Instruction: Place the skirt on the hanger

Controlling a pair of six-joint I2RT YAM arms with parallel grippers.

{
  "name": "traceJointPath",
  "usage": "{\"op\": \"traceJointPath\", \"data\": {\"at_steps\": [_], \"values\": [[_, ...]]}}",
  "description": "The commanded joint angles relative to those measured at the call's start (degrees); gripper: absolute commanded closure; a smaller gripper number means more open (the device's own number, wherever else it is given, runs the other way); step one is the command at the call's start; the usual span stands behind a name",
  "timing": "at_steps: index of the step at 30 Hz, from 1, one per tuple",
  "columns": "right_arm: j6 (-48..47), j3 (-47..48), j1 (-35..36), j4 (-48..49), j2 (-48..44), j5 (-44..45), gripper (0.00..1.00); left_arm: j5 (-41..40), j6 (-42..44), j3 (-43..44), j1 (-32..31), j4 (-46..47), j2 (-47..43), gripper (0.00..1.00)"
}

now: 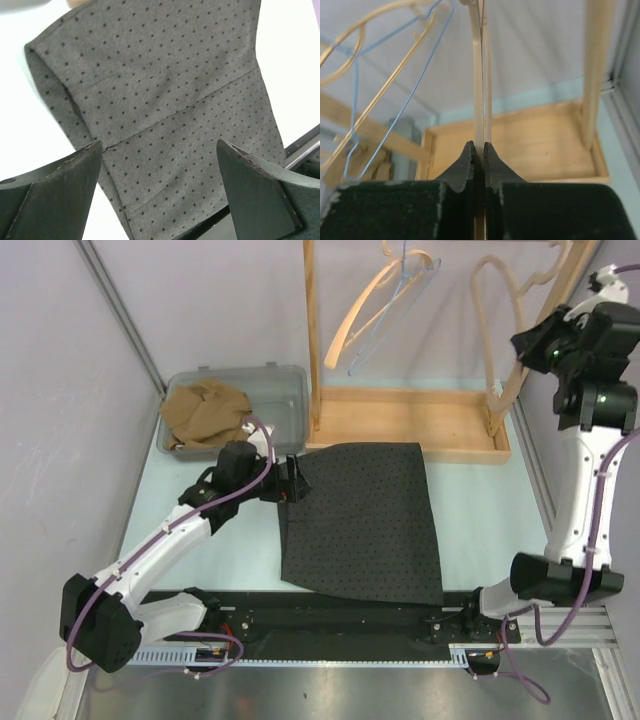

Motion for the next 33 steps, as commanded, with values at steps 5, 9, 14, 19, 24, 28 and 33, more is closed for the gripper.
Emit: {"op": "traceJointPath", "data": {"at_steps": [5, 9, 14, 19, 24, 28, 33], "values": [[1.49, -21.46, 16.6, 2.87, -17.75, 2.38, 1.0, 4.69, -0.42, 4.95, 0.7, 3.25, 0.59, 0.01], [6.07, -32.01, 22.31, 3.23, -24.69, 5.35, 1.0, 7.77, -3.05, 4.07, 0.78, 5.44, -0.29, 0.01], [9.68, -39.23, 30.24, -0.63, -28.48, 9.23, 1.0, 13.03, -8.5, 0.21, 0.78, 13.08, -1.78, 0.01], [16.16, -44.32, 37.96, 0.74, -29.45, 11.44, 1.0, 17.7, -14.21, -3.48, 0.78, 22.66, -2.22, 0.01], [26.01, -52.85, 42.46, 10.41, -32.26, 11.52, 1.0, 16.57, -23.96, -10.15, 0.78, 34.61, -5.47, 0.01], [35.24, -58.74, 45.62, 22.45, -32.71, 10.47, 1.0, 12.18, -32.05, -16.4, 0.78, 43.49, -8.46, 0.01], [38.95, -61.47, 49.14, 31.68, -30.51, 8.98, 1.0, 10.15, -36.55, -18.26, 0.69, 46.59, -8.11, 0.02]]}}
